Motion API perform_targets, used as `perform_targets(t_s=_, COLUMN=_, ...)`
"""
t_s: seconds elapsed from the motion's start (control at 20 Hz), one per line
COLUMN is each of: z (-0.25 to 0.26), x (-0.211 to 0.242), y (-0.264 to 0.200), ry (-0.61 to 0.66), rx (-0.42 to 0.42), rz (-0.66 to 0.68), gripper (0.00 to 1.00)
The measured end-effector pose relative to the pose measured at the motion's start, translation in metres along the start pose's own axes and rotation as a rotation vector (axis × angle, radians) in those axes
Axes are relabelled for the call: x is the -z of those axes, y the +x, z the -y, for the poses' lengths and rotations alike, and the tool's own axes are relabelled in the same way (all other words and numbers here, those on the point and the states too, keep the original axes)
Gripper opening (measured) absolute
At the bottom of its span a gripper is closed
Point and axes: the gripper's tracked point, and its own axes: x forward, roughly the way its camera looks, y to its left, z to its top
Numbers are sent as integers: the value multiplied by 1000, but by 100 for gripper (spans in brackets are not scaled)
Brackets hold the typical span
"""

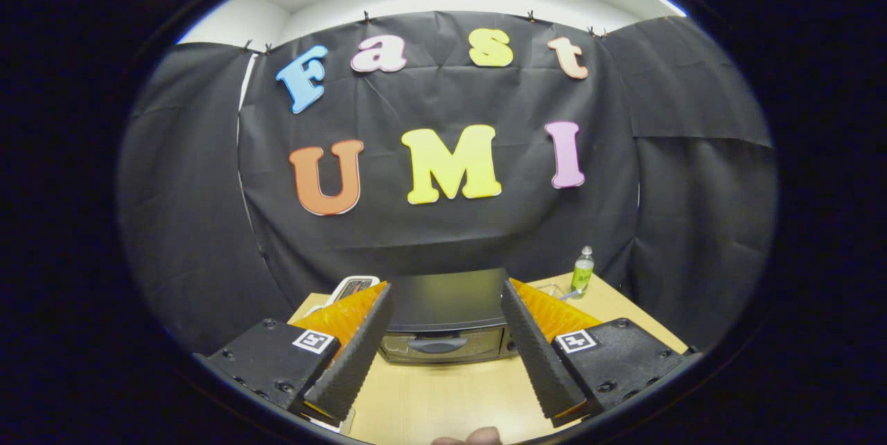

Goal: Open the toaster oven, put the food inside, and close the toaster oven door.

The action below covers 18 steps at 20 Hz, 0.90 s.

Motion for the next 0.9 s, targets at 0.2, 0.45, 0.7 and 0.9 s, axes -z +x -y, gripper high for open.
perform_targets(t_s=0.2, z=-7, x=-13, y=-42, ry=-16, rx=3, rz=58, gripper=100)
perform_targets(t_s=0.45, z=-16, x=-4, y=-86, ry=-9, rx=9, rz=77, gripper=100)
perform_targets(t_s=0.7, z=-20, x=-1, y=-116, ry=0, rx=28, rz=87, gripper=100)
perform_targets(t_s=0.9, z=-22, x=3, y=-129, ry=1, rx=28, rz=79, gripper=100)
